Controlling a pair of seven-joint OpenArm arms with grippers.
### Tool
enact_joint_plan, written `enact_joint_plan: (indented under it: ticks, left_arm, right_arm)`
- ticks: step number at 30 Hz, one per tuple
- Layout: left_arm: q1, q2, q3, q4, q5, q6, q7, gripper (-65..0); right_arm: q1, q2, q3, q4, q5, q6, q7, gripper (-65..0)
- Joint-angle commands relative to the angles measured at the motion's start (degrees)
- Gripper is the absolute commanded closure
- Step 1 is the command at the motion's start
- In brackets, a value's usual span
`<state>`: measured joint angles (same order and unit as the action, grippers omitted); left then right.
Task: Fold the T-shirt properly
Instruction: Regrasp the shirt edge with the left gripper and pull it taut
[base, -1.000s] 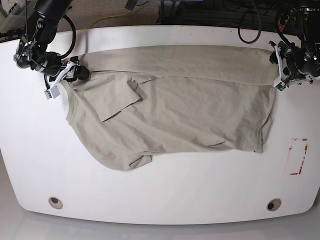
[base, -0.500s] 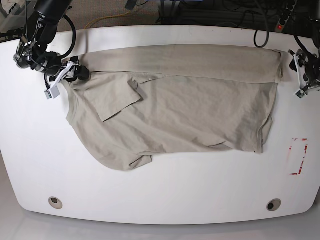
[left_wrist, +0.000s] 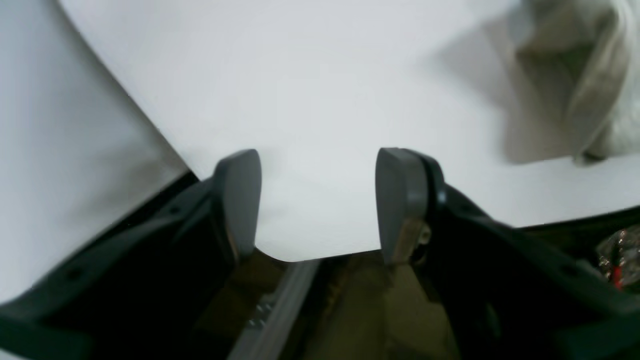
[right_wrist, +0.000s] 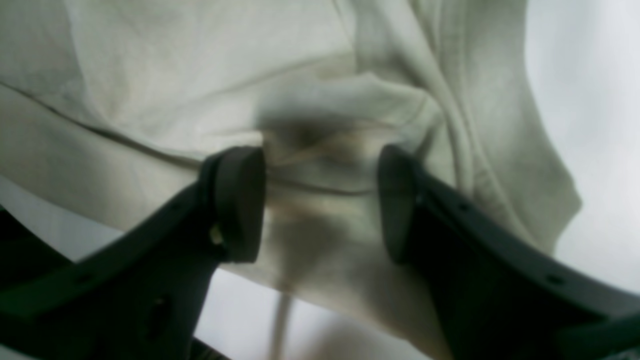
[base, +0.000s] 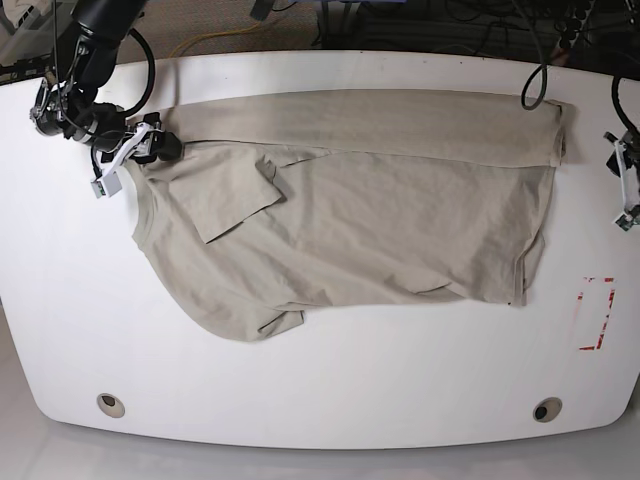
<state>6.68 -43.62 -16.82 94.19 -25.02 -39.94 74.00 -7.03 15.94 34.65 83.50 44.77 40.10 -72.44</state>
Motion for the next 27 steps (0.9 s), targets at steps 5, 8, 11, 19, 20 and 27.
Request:
enact_joint_plan:
  ticks: [5,8,11,19,20,27]
  left_arm:
    - [-0.74,7.09,-0.37,6.95,-0.79,-0.06,2.35,-33.2]
    - [0.05,10.34,-0.28,8.36,-0.26,-0.06,2.71,-33.2]
    - [0.75,11.22,1.39,8.18,-0.26,-0.06,2.53,-33.2]
    - [1.28,11.48,7.19,7.39,-0.26,-0.06,-0.37,-33.2]
    - [1.02,11.48,7.19,6.69,-0.26,-0.06,-0.81,-33.2]
    - [-3.2,7.97,7.28,-5.09,-0.17,-0.06,-4.24,-33.2]
  right_arm:
    - [0.21,0.19,0.03,0.58,-0.69,-0.1,-0.74,-34.9]
    - [0.3,0.19,0.03,0.58,-0.69,-0.1,-0.74,-34.9]
    - [0.39,0.19,0.12,0.41,-0.77,-0.1,-0.74,-34.9]
    - [0.48,0.19,0.12,0.41,-0.77,-0.1,-0.74,-34.9]
    - [0.48,0.19,0.12,0.32,-0.77,-0.1,-0.74,-34.9]
    - [0.13,0.19,0.2,0.32,-0.77,-0.1,0.23,-34.9]
